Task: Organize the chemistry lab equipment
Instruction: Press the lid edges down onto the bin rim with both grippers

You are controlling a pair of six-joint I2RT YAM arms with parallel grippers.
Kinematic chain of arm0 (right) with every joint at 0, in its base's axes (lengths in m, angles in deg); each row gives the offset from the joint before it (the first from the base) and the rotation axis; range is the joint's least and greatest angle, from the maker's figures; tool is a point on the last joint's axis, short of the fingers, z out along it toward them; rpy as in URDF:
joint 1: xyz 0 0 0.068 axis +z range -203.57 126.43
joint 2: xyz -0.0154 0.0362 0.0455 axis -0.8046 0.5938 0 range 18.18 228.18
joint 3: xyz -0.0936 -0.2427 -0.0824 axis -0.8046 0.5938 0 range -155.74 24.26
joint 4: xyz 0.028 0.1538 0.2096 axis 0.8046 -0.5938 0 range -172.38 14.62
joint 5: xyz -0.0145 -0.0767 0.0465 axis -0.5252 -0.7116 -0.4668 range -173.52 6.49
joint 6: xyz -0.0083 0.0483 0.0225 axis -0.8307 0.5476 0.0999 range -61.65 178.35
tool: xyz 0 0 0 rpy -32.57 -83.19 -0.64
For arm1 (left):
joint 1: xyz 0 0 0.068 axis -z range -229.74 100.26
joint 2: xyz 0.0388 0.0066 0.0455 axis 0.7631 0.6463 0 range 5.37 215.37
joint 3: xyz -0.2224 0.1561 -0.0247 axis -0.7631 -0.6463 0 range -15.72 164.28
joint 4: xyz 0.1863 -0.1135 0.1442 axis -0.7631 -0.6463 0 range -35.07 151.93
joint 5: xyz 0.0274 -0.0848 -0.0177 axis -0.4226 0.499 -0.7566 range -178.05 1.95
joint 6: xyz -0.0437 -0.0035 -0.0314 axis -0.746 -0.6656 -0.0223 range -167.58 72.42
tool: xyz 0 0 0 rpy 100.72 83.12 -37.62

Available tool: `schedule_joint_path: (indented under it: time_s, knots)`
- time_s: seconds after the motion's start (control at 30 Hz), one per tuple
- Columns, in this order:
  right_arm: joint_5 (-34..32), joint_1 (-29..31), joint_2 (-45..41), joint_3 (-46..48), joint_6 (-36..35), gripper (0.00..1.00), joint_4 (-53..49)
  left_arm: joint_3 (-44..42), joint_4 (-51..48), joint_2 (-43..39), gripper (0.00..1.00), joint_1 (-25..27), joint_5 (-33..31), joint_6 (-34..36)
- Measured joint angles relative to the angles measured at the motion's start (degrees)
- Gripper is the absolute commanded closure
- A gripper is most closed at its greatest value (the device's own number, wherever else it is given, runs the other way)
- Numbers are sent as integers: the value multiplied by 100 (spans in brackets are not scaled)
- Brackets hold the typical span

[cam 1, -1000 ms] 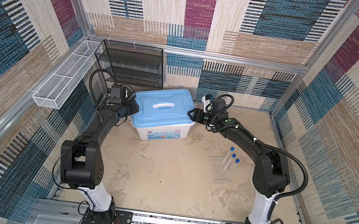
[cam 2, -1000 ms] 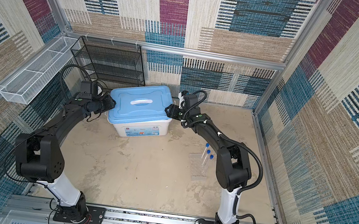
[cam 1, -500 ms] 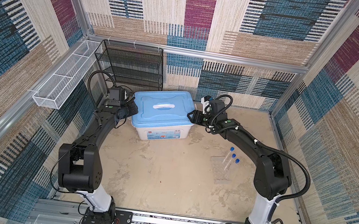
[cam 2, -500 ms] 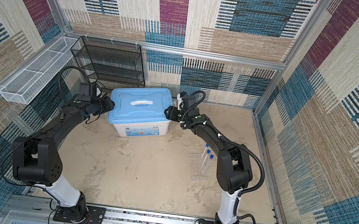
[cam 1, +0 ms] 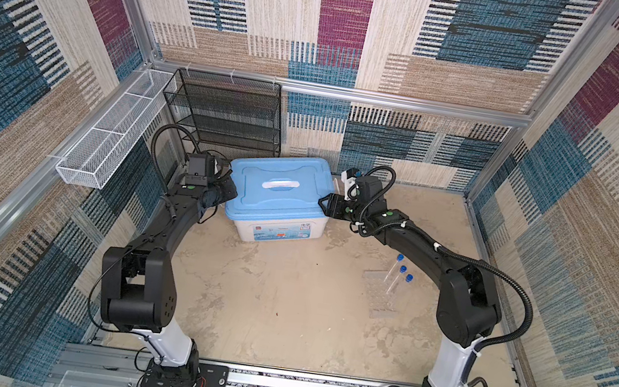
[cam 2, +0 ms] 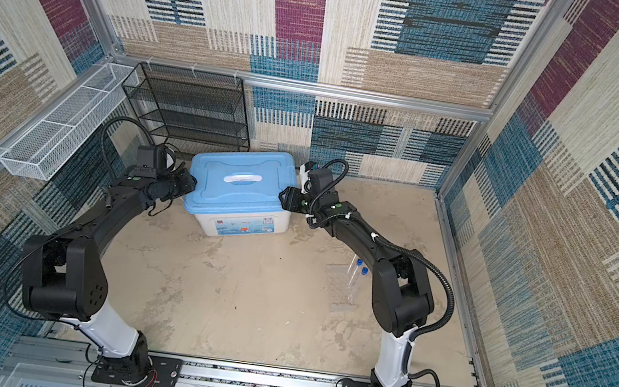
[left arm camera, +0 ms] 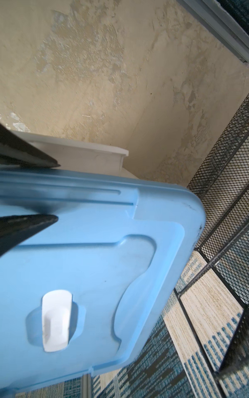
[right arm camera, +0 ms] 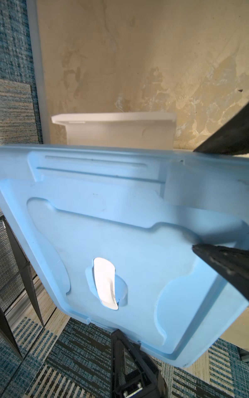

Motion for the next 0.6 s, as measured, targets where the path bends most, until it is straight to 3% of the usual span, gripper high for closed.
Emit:
schedule_joint_path:
  time_s: [0.4, 0.5, 0.6]
  knots:
    - [-358, -11, -813, 704, -109, 37, -391, -470, 286, -321, 60, 225, 380, -131]
    - [-415, 0, -879, 787, -109, 37, -387, -326, 37, -319, 48, 197, 367, -122]
    - [-485, 0, -933, 859, -109, 37, -358, -157, -400, -387, 27, 186, 142, -48]
